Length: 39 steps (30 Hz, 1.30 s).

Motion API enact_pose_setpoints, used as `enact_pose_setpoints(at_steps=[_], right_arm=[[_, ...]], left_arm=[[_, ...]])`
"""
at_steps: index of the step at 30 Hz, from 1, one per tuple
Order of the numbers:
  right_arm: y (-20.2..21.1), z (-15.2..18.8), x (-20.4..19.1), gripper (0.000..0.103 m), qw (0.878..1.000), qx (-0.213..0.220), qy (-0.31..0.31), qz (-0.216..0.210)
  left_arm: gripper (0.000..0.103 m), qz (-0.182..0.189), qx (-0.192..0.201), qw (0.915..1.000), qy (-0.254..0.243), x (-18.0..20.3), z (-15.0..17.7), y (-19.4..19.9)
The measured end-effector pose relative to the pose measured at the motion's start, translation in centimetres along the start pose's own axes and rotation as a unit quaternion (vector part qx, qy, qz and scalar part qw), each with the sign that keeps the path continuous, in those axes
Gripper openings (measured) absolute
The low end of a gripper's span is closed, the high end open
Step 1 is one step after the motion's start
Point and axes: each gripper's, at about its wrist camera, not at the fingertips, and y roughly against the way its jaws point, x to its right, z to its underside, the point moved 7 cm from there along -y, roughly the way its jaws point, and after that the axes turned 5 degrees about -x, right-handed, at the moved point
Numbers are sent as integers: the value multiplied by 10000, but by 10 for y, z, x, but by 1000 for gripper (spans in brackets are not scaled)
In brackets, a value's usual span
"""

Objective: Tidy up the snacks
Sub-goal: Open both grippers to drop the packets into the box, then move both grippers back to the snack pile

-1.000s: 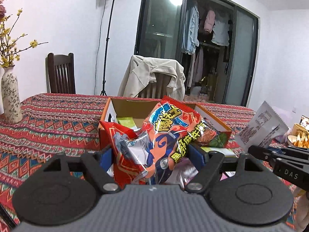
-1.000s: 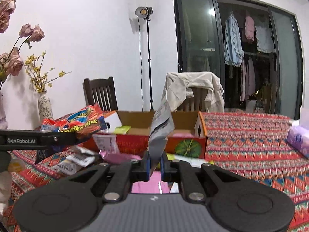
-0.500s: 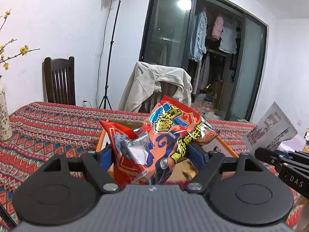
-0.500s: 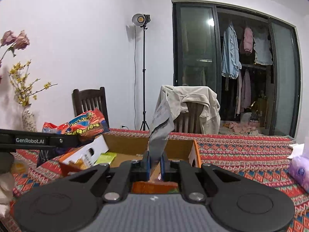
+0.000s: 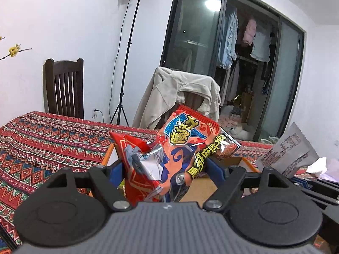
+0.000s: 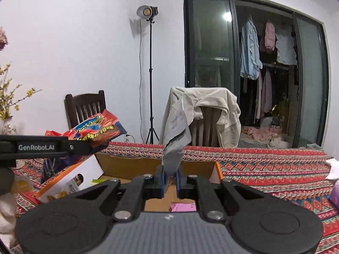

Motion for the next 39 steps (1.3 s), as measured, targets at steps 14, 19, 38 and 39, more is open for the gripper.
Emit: enact_pose_setpoints(at_steps=[14,19,38,39], right_arm=[[-49,27,5,14,9986,-523,-30,-69],[-54,34,9,74,9974,-721,-76,-20],[-52,39,16,102,9964,-795,-309,-1],[-50,38,16,102,9964,-789,-295,12]], left_arm=[[81,-167,-341,9993,4,-17,25,-33],[103,-299,-183,9993,132,-21,23,-30],[103,-406,-118,9988,252,-24,18,-23],[103,-386,-96,9989,242,-22,17,-19]])
